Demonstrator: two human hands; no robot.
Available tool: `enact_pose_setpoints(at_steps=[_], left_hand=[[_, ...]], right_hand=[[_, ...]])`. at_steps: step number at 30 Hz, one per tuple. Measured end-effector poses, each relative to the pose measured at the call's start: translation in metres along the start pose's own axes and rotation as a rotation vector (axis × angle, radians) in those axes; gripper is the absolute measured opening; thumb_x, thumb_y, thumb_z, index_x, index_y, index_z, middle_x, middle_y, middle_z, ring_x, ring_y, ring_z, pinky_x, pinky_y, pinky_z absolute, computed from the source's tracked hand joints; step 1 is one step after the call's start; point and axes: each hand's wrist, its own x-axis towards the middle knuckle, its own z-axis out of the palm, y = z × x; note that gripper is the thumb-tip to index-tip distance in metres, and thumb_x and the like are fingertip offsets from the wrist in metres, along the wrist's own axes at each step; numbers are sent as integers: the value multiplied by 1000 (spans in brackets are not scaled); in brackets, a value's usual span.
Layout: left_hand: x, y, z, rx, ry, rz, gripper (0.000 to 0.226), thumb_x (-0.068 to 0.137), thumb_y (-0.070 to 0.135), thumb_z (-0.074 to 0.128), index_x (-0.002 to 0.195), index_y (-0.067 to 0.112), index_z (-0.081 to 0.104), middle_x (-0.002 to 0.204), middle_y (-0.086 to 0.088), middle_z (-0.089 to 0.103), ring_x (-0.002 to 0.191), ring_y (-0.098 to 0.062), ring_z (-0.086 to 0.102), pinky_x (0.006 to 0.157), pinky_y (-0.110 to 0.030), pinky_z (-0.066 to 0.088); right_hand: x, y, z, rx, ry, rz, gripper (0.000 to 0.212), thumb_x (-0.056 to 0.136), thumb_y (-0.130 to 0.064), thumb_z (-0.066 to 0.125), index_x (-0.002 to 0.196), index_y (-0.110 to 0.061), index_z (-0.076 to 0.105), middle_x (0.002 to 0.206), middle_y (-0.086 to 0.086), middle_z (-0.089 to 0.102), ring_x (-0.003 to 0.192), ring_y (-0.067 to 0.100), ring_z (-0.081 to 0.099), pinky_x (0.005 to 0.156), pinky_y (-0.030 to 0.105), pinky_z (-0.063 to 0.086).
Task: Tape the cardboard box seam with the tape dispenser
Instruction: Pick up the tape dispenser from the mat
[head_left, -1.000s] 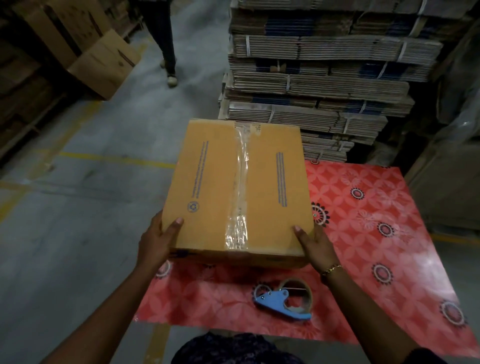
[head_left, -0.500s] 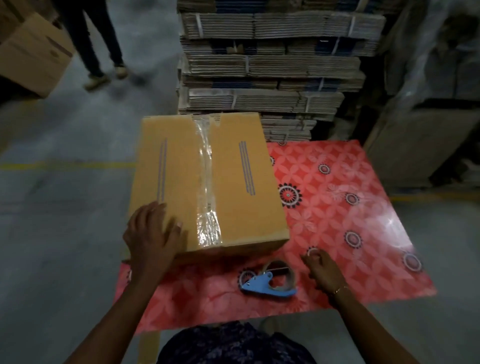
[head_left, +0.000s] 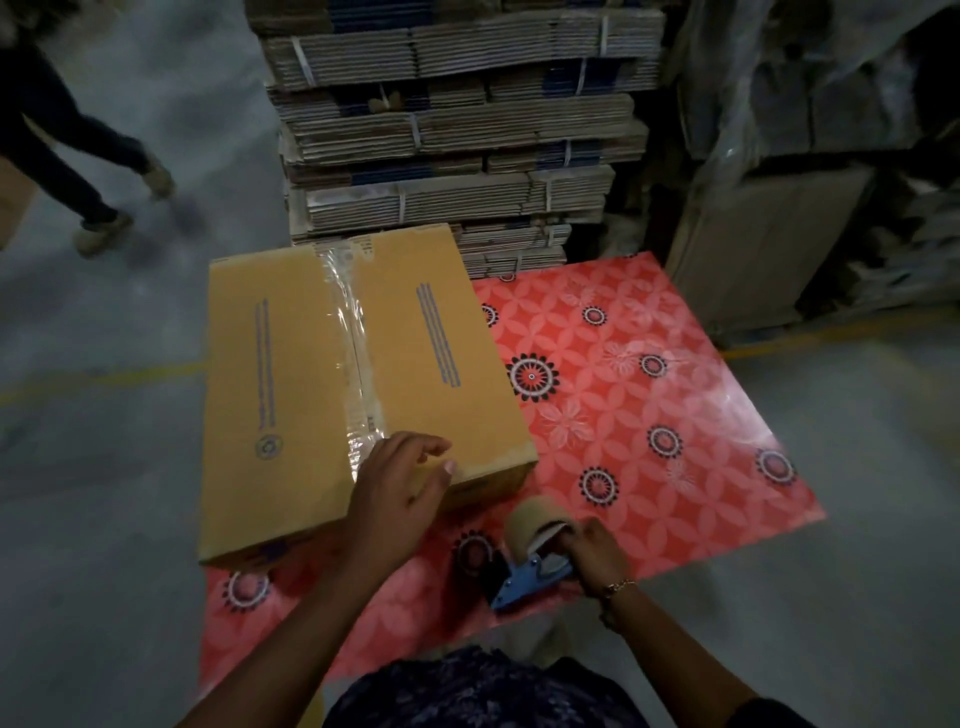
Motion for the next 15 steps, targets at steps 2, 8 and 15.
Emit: enact_pose_setpoints(at_steps=[2, 8, 15], left_hand=[[-3, 7, 2, -156, -48, -138, 16, 87, 33, 65, 98, 24, 72, 89, 16, 70, 80, -2, 62, 69, -19, 46], [10, 62, 38, -706, -429, -752, 27, 90, 42, 66, 94, 16, 72, 84, -1, 75, 72, -17, 65, 63, -27, 50], [21, 167, 92, -1173, -684, -766, 56, 88, 45, 43, 113, 5, 75, 102, -18, 75, 77, -31, 70, 67, -35, 54]], right_hand=[[-17, -22, -24, 68, -9, -83, 28, 75, -33, 64, 92, -12, 58, 83, 17, 69, 72, 34, 69, 65, 52, 61], [-45, -113, -105, 142, -261, -388, 46, 78, -27, 60, 122, -12, 57, 87, 15, 68, 67, 24, 68, 48, 29, 53], [-72, -163, -156, 201, -237, -637, 38, 79, -14, 58, 116, -18, 52, 88, 11, 65, 68, 17, 66, 50, 27, 52]])
